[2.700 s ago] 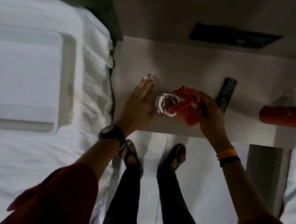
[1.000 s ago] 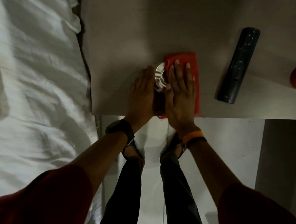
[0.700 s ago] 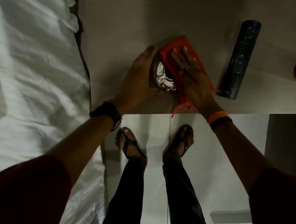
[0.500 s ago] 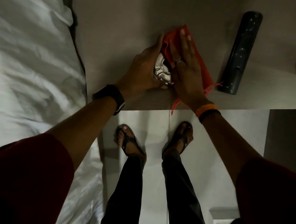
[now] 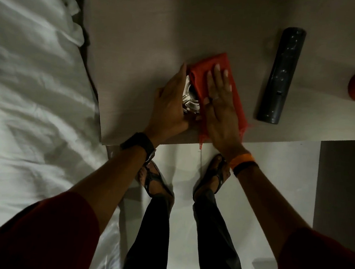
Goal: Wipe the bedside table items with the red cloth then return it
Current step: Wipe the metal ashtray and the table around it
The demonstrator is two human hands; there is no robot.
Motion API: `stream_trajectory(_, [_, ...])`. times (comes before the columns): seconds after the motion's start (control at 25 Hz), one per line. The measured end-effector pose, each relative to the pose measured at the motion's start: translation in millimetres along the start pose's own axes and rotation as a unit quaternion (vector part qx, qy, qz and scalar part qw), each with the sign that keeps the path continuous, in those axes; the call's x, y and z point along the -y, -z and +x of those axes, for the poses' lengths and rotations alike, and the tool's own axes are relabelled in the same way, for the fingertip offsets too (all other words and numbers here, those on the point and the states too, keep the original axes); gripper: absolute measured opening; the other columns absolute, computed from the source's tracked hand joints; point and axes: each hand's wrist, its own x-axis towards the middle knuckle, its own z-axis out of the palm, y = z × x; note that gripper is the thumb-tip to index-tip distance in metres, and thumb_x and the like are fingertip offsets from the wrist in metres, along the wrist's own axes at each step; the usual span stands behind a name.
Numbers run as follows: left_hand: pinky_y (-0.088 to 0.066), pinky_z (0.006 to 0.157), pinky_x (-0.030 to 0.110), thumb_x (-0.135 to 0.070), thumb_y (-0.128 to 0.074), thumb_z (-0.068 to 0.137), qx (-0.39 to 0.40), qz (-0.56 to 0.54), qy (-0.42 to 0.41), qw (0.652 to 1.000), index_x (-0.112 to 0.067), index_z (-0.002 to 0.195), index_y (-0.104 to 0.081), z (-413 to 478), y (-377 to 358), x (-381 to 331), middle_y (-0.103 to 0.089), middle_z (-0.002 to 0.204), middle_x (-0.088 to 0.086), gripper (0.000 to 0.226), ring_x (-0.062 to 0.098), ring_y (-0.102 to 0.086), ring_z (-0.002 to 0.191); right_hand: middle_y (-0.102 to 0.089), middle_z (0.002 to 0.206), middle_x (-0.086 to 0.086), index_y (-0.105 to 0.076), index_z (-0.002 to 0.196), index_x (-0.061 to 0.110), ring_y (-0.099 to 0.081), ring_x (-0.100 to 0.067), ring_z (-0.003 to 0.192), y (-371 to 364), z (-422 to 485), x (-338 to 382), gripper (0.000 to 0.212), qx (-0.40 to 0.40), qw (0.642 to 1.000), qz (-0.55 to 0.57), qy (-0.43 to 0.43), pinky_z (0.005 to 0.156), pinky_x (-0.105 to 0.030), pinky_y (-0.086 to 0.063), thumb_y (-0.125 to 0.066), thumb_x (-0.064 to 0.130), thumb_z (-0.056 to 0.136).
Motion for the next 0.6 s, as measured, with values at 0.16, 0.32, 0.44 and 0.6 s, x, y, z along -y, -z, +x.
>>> stream_trajectory(0.16, [-0.025, 0.115, 0.037, -0.033, -0.076, 0.084, -0.010, 0.056, -0.029, 0.998, -0.007, 0.158, -0.017, -0.2, -0.7, -2.9, -0.024, 0.166, 0.012, 0.098, 0.025, -0.029, 0.152, -0.006, 0.169, -0.009, -0.011, 0.158, 0.010, 0.005, -0.021, 0.157, -7.8, -61.8, -3.1, 0.059, 0.022, 0.994, -0.104, 0.017, 0.129, -0.036, 0.006, -0.026, 0.033, 0.105])
stream_trajectory(0.32, [-0.030, 0.114, 0.038, -0.027, -0.076, 0.082, -0.010, 0.104, -0.061, 0.993, -0.009, 0.155, -0.029, 3.4, 5.4, 3.1, -0.029, 0.164, 0.010, 0.088, 0.024, -0.031, 0.151, -0.011, 0.169, -0.010, -0.013, 0.158, 0.013, -0.003, -0.028, 0.158, -11.4, -14.2, -1.4, 0.059, -0.014, 0.988, -0.152, 0.028, 0.130, -0.046, -0.001, -0.023, 0.038, 0.105])
stream_trajectory(0.44, [-0.028, 0.116, 0.044, -0.041, -0.070, 0.084, -0.021, 0.167, -0.065, 0.984, -0.011, 0.154, -0.033, 6.7, 12.2, 2.2, -0.034, 0.163, 0.009, 0.085, 0.025, -0.028, 0.153, -0.009, 0.169, -0.009, -0.010, 0.158, 0.013, -0.001, -0.026, 0.158, -20.3, -32.3, 0.6, 0.060, -0.026, 0.991, -0.132, 0.006, 0.130, -0.048, -0.004, -0.023, 0.039, 0.106])
stream_trajectory(0.6, [-0.015, 0.128, 0.050, -0.061, -0.051, 0.089, -0.013, 0.228, -0.092, 0.969, -0.007, 0.154, -0.033, 8.9, 16.6, -1.9, -0.036, 0.162, 0.011, 0.086, 0.027, -0.025, 0.155, -0.008, 0.169, -0.007, -0.012, 0.158, 0.013, -0.003, -0.024, 0.158, -23.8, -84.9, -0.6, 0.062, 0.029, 0.984, -0.173, 0.020, 0.128, -0.053, -0.011, -0.018, 0.043, 0.105])
